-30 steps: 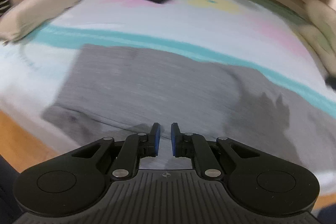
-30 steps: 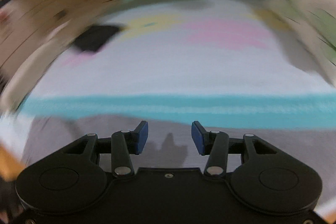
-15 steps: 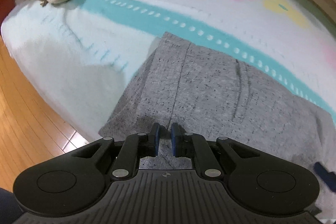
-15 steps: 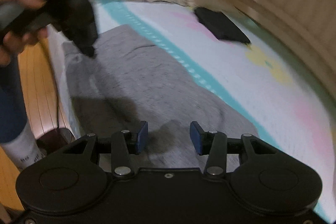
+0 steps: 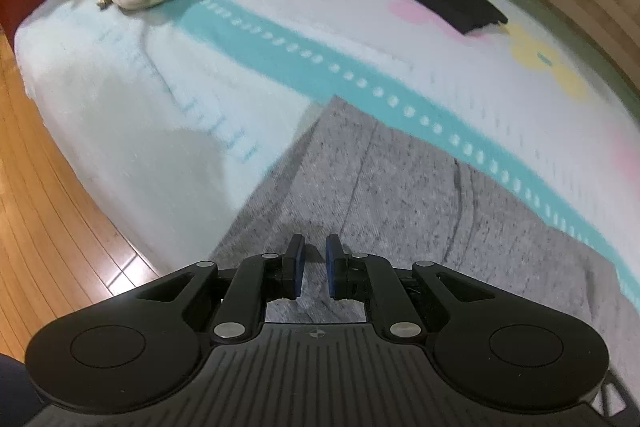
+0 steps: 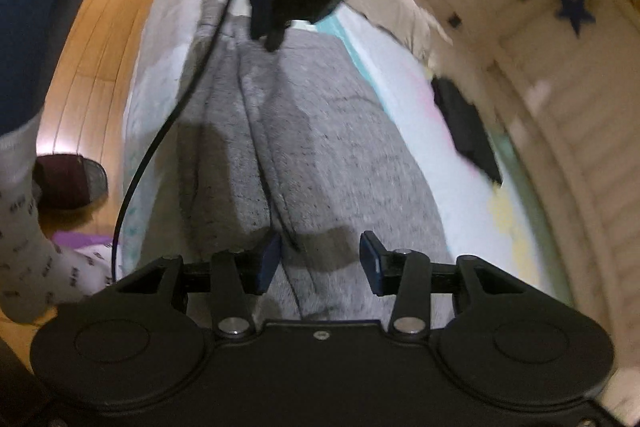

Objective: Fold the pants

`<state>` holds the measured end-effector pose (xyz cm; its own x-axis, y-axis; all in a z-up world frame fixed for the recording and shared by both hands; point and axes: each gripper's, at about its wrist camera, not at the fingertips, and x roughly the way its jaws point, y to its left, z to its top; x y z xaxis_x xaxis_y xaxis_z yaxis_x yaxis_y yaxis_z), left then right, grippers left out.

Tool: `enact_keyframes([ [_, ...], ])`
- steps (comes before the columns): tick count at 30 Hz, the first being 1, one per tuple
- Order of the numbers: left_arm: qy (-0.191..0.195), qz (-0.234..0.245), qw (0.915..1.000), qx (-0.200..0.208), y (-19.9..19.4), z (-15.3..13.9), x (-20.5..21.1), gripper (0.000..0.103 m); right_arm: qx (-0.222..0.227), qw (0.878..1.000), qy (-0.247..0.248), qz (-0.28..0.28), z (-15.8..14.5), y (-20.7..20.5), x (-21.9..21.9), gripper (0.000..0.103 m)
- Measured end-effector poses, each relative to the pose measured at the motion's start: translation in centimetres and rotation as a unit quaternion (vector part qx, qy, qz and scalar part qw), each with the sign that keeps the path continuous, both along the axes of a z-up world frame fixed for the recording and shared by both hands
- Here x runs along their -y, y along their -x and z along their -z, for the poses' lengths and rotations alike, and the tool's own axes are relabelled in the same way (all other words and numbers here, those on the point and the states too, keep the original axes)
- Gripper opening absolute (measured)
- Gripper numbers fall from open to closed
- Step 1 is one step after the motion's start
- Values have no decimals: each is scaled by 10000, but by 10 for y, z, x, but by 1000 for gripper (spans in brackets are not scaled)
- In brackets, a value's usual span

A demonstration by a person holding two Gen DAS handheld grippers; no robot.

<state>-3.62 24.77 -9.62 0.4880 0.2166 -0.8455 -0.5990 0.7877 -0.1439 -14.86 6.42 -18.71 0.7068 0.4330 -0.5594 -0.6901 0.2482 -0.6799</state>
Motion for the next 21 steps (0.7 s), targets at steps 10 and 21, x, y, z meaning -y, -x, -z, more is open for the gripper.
enact_keyframes([
  [10,-858,-166,9942,625,18,-36,8,11,-1171,9836,-1297,441,-67,-15,1,16],
  [21,-1172,294,9909,591,5,-35,22,11,-2770,9527,-1110,570,-33,-18,-18,19],
])
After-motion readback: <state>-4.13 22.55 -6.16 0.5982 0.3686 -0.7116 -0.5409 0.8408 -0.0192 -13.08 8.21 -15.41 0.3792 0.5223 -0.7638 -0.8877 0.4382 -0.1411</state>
